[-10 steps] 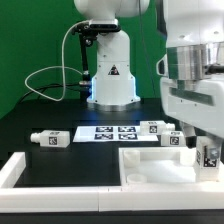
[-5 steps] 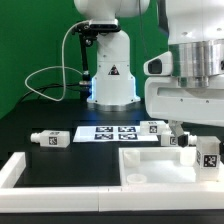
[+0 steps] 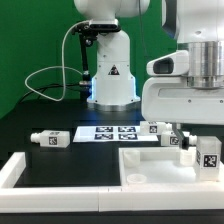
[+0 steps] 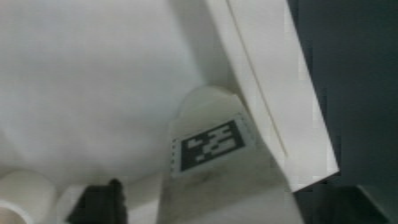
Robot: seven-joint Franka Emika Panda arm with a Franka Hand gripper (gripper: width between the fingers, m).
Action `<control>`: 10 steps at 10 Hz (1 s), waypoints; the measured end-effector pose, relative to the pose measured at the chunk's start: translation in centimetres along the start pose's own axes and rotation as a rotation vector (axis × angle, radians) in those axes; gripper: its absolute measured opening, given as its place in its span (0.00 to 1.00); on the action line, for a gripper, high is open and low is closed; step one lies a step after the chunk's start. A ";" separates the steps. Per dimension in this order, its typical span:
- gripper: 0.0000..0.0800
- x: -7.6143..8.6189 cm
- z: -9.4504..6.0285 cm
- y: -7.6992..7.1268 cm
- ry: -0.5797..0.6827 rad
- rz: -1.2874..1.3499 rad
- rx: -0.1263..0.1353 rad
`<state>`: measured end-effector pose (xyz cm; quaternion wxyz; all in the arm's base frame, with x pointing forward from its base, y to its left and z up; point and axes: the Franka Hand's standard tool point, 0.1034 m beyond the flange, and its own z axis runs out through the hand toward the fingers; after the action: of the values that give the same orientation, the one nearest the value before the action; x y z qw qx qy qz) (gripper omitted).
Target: Assemble one leg
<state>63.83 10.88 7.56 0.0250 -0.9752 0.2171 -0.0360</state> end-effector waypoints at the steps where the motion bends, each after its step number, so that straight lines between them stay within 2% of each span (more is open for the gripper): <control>1: 0.45 0.0 0.0 0.0 -0.001 0.018 0.001; 2: 0.45 0.0 0.1 0.0 -0.001 0.102 0.000; 3: 0.36 0.0 0.1 0.0 0.001 0.180 0.001; 5: 0.36 -0.1 0.1 -0.2 0.012 0.362 0.001; 7: 0.36 -0.1 0.1 -0.1 0.024 0.682 0.008; 9: 0.36 -0.1 0.2 0.0 0.003 1.006 0.044; 10: 0.36 -0.2 0.2 -0.2 -0.007 1.176 0.070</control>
Offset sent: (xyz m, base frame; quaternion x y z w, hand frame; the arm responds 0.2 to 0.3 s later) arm 0.0049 -0.0065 -0.0055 0.0015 0.0134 0.1807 0.9834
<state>63.73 11.14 7.39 0.0734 -0.6896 0.7202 -0.0201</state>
